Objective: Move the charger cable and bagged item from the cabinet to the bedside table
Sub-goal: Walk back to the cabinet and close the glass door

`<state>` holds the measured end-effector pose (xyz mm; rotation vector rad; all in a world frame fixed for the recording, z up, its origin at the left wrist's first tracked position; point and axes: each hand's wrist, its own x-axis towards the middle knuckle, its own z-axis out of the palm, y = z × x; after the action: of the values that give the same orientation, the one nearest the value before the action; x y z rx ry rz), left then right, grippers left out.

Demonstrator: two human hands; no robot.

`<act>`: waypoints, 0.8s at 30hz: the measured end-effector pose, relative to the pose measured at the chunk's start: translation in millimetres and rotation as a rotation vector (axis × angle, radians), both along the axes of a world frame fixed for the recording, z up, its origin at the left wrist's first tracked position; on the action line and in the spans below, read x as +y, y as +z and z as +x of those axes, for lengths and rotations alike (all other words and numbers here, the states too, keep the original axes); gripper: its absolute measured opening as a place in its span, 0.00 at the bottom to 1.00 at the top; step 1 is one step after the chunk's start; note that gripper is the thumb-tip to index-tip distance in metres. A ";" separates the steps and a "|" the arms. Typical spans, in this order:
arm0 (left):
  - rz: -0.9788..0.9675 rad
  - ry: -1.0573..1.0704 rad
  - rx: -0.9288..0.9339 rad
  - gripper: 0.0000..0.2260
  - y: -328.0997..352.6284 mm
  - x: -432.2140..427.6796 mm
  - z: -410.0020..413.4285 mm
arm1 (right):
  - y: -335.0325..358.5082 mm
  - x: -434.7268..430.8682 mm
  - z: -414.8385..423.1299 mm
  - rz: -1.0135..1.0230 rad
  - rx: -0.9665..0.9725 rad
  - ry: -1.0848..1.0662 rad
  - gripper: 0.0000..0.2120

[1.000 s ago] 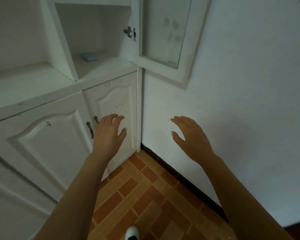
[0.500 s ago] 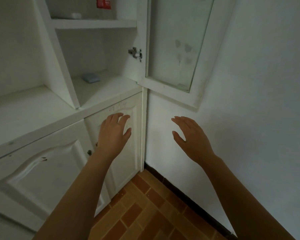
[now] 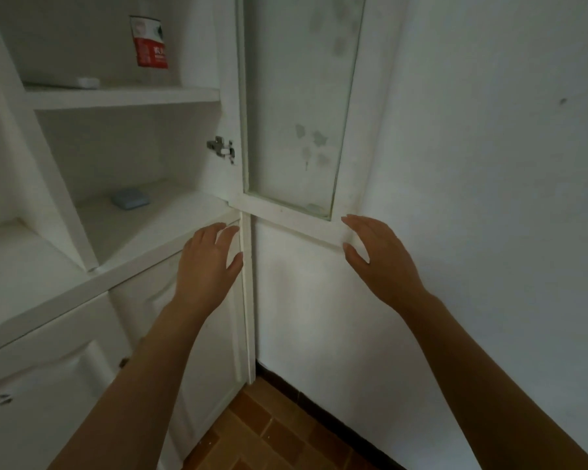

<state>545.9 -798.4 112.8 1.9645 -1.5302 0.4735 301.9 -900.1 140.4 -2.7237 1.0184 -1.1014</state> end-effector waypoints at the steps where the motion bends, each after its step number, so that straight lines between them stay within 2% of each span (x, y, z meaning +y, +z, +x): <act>1: 0.008 -0.012 0.003 0.19 -1.7 -9.7 -1.4 | 1.4 -8.0 -5.1 -0.002 -0.001 -0.018 0.20; 12: 0.054 -0.100 -0.006 0.23 -4.4 -138.1 -21.6 | 15.2 -109.8 -47.6 -0.034 0.010 -0.137 0.19; 18: 0.178 -0.171 -0.040 0.35 -13.9 -197.7 -20.9 | 32.0 -157.6 -32.0 0.073 0.034 -0.089 0.23; 24: 0.132 -0.161 -0.003 0.37 -21.2 -215.9 -13.3 | 46.6 -181.9 -1.6 0.130 0.022 0.003 0.26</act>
<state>532.6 -1014.3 91.5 1.9181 -1.7444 0.3146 300.3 -1082.0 187.0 -2.6401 1.0486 -0.9700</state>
